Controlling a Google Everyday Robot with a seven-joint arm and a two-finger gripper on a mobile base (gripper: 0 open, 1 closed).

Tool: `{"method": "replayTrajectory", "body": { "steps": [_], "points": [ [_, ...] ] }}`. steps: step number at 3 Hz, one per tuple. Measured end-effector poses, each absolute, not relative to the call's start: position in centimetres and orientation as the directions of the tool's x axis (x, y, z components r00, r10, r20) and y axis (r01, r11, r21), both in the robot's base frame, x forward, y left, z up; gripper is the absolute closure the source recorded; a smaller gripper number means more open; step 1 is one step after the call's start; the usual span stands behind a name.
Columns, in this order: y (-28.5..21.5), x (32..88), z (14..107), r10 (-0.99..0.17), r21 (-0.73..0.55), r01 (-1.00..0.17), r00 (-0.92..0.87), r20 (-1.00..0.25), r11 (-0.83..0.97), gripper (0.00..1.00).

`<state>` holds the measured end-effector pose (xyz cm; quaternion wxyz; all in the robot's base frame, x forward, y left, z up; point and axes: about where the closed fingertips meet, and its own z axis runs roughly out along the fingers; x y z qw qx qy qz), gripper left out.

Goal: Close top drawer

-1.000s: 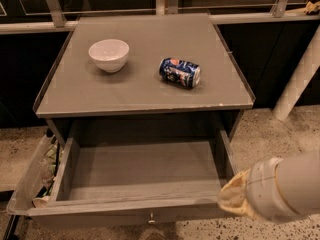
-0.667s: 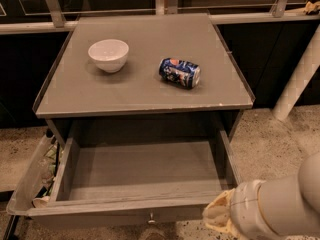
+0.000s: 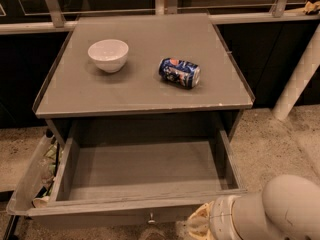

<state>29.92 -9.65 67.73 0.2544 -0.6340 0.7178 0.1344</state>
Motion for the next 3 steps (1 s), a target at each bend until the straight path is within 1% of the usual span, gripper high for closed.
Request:
{"method": "replayTrajectory", "body": {
  "steps": [2, 3],
  "points": [
    [-12.1, 33.9, 65.6, -0.868, -0.213, -0.959, -0.062, -0.493, 0.189, 1.00],
    [-12.1, 34.0, 65.6, -0.868, -0.215, -0.958, -0.062, -0.492, 0.190, 0.82]
  ]
}}
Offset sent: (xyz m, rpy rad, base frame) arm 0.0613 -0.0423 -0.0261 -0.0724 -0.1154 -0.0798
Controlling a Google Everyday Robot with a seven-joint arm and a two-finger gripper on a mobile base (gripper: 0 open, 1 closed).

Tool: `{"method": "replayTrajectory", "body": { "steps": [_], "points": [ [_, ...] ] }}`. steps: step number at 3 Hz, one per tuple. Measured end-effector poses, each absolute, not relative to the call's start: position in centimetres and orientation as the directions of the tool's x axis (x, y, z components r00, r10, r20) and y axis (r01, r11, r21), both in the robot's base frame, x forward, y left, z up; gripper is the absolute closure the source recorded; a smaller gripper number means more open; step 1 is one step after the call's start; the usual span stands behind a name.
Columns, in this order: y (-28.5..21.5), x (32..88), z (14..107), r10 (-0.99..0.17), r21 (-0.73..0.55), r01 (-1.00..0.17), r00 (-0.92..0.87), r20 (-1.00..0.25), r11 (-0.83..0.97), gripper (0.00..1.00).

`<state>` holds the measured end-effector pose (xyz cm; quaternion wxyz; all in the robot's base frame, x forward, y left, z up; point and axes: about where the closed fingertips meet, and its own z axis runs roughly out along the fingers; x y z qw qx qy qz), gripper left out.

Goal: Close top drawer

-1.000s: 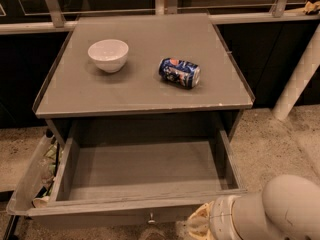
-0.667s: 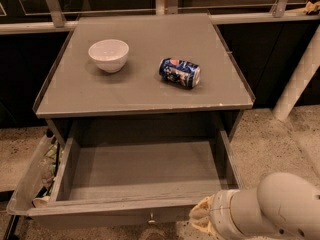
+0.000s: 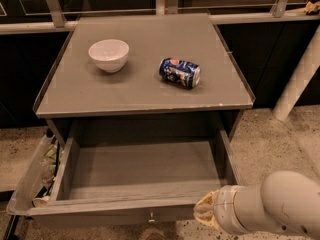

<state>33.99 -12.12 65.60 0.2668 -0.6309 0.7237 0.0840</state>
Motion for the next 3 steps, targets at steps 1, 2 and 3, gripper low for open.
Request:
{"method": "replayTrajectory", "body": {
  "steps": [1, 2, 3],
  "points": [
    [-12.12, 33.99, 65.60, -0.868, -0.215, -0.958, -0.062, -0.492, 0.190, 0.59],
    [-12.12, 33.99, 65.60, -0.868, -0.215, -0.958, -0.062, -0.492, 0.190, 0.35],
    [-12.28, 34.92, 64.64, -0.858, -0.207, -0.956, -0.077, -0.509, 0.208, 0.12]
  ]
}}
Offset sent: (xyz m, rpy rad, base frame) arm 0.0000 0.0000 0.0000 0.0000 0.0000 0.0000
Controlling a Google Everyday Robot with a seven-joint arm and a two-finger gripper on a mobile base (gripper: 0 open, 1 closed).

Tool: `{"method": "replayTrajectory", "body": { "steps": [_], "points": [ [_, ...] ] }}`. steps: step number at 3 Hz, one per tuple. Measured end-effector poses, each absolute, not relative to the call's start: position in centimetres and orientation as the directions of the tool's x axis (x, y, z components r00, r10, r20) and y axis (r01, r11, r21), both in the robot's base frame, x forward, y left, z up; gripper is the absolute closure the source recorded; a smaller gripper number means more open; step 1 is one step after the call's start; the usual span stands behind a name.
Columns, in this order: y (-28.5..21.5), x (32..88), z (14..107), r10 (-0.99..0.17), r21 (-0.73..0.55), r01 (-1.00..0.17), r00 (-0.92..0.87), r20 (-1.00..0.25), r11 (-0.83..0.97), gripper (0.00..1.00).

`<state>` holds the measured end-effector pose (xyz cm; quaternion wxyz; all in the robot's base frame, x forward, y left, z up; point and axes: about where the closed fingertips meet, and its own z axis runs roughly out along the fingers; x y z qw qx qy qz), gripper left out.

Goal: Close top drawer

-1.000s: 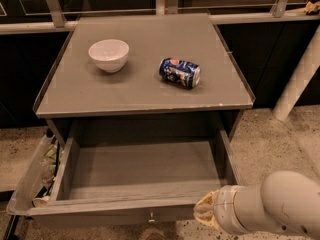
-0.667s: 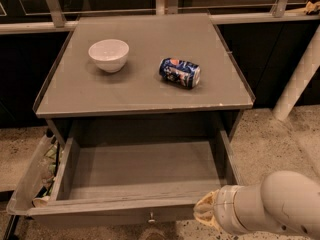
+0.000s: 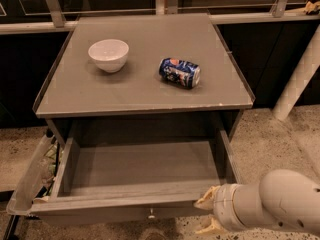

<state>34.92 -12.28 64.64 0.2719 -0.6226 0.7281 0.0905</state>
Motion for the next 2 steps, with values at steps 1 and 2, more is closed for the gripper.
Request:
{"method": "replayTrajectory", "body": {
  "steps": [1, 2],
  "points": [
    [-12.3, 34.8, 64.5, -0.856, -0.208, -0.955, -0.077, -0.510, 0.210, 0.14],
    [-12.7, 38.1, 63.4, -0.845, -0.224, -0.946, -0.084, -0.528, 0.235, 0.37]
  ]
}}
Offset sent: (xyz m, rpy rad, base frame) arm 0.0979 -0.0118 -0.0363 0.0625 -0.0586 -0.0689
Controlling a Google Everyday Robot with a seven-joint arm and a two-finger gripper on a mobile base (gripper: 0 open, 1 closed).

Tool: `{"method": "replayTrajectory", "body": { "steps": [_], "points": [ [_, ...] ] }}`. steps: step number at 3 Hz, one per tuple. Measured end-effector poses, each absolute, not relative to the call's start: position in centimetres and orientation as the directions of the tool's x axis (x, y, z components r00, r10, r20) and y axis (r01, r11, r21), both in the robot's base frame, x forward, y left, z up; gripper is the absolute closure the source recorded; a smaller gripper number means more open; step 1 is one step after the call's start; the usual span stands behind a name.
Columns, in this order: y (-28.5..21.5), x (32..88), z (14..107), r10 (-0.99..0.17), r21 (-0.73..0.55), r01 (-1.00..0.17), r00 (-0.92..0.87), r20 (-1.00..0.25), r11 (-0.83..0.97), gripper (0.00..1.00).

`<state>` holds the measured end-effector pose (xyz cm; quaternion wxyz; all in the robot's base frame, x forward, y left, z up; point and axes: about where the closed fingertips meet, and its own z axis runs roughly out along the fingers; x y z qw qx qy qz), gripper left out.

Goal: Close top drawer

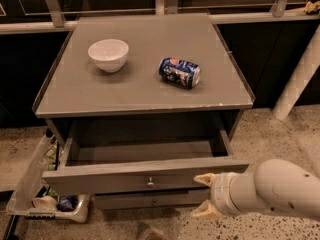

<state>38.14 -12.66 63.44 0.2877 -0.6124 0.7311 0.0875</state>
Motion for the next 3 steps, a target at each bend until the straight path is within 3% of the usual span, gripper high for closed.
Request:
{"method": "replayTrajectory", "body": {
  "steps": [2, 3],
  "points": [
    [-16.1, 46.2, 62.4, -0.858, -0.287, -0.916, -0.105, -0.503, 0.281, 0.84],
    [-17.4, 50.1, 64.2, -0.872, -0.338, -0.893, -0.109, -0.477, 0.297, 1.00]
  ]
}}
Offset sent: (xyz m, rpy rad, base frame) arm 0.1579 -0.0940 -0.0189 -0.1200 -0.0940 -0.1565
